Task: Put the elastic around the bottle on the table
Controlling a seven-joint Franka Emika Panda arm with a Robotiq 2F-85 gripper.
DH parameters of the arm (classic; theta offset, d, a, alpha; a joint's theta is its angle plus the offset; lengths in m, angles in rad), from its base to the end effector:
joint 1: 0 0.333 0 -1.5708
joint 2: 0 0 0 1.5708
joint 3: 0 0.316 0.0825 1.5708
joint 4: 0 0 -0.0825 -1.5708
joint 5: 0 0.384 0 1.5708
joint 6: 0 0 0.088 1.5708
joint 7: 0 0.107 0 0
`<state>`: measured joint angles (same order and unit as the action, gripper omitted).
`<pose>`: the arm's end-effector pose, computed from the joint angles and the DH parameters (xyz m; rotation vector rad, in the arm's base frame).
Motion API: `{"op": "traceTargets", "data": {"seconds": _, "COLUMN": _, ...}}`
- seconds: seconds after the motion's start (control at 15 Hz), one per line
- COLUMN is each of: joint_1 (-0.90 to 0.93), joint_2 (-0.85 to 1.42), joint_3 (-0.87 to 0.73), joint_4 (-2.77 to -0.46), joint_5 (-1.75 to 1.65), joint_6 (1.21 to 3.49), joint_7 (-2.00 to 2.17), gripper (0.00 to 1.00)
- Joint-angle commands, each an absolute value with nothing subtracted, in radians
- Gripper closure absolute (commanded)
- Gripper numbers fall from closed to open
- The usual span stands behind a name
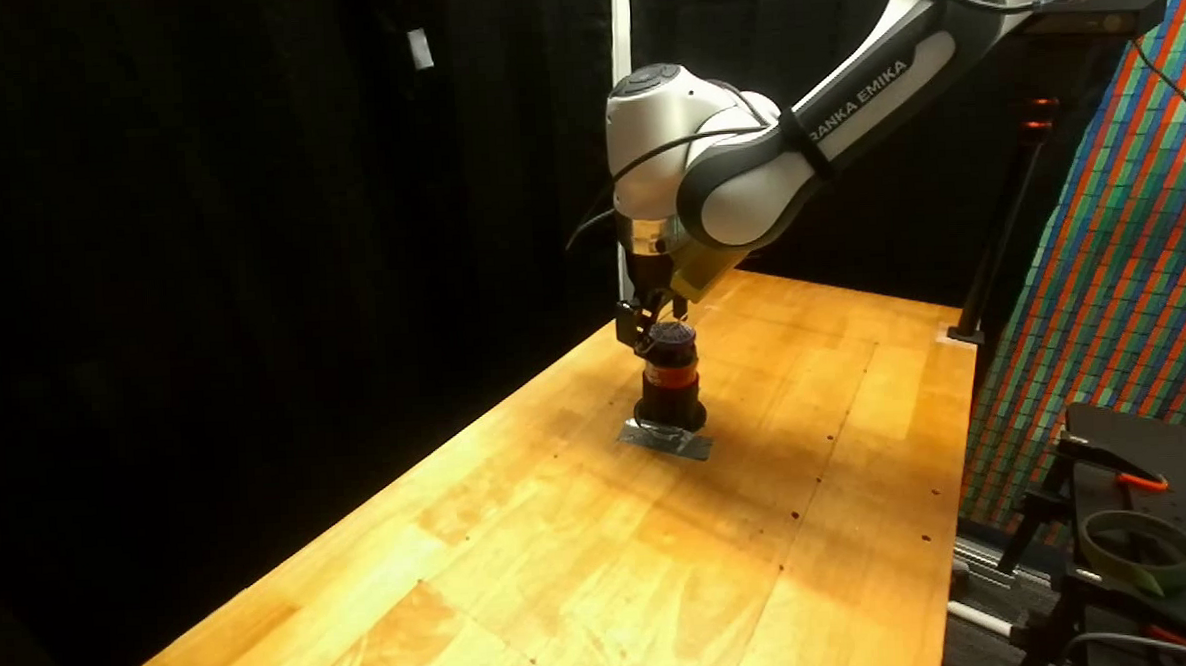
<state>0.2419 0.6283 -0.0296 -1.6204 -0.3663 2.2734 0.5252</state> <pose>0.6807 0.1404 0.2604 2.8633 -0.1031 0.1871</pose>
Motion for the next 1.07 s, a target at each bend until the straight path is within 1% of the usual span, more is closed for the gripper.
{"op": "traceTargets", "data": {"seconds": 0.0, "joint_1": 0.269, "joint_2": 0.667, "joint_3": -0.074, "joint_4": -1.575, "joint_5": -0.361, "joint_6": 2.295, "joint_7": 0.562, "gripper": 0.0}}
{"op": "traceTargets", "data": {"seconds": 0.33, "joint_1": 0.258, "joint_2": 0.671, "joint_3": -0.068, "joint_4": -1.584, "joint_5": -0.334, "joint_6": 2.277, "joint_7": 0.55, "gripper": 0.0}}
{"op": "traceTargets", "data": {"seconds": 0.6, "joint_1": 0.22, "joint_2": 0.597, "joint_3": -0.014, "joint_4": -1.68, "joint_5": -0.232, "joint_6": 2.258, "joint_7": 0.429, "gripper": 0.0}}
{"op": "traceTargets", "data": {"seconds": 1.0, "joint_1": 0.221, "joint_2": 0.506, "joint_3": -0.025, "joint_4": -1.801, "joint_5": -0.204, "joint_6": 2.26, "joint_7": 0.392, "gripper": 0.0}}
